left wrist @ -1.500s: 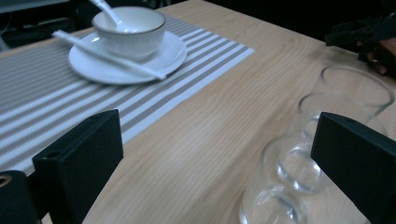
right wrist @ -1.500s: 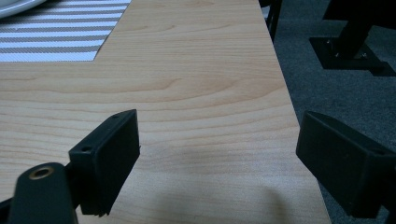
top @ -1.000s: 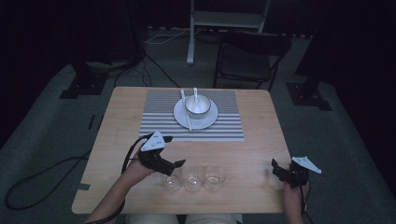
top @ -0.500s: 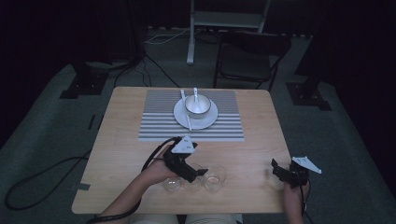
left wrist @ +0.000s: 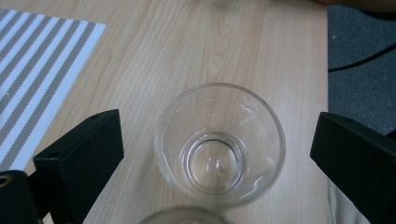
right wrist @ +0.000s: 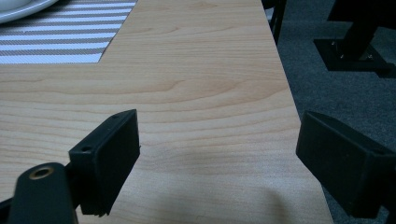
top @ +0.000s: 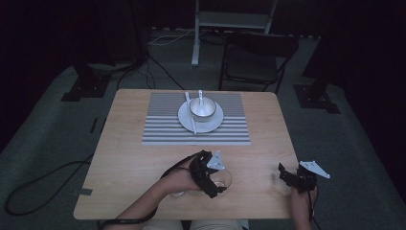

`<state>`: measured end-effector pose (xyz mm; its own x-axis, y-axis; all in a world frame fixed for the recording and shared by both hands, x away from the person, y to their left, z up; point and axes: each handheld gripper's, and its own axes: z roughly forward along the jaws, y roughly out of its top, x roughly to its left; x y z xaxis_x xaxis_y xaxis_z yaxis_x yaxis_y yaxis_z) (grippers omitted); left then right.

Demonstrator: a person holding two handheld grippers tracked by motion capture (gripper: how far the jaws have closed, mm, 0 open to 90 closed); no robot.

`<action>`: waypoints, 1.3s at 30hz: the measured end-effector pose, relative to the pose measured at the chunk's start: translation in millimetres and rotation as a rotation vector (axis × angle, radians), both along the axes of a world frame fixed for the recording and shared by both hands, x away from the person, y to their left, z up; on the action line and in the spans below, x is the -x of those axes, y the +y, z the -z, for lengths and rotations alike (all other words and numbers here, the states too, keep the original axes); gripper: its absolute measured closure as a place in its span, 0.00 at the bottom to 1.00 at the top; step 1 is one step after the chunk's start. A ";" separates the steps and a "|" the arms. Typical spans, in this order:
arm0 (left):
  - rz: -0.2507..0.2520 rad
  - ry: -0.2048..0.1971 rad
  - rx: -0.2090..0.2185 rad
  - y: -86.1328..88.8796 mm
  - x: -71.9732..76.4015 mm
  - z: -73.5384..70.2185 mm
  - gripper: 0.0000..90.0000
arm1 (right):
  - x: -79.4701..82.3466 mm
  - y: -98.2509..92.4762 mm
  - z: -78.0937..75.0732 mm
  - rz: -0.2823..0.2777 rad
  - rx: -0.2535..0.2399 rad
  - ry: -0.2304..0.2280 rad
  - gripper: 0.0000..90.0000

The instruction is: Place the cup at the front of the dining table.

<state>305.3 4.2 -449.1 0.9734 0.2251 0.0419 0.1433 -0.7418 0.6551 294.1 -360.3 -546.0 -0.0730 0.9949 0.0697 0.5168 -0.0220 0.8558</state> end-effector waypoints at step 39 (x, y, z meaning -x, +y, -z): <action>0.022 -0.017 -0.164 -28.6 -5.6 16.1 0.21 | 0.0 -0.9 0.0 -0.003 -0.012 -0.003 0.15</action>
<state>311.0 -24.4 -465.1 0.9770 0.1923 0.0924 0.1158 -0.8417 0.5274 294.1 -361.2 -546.0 -0.0761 0.9937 0.0817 0.5147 -0.0310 0.8568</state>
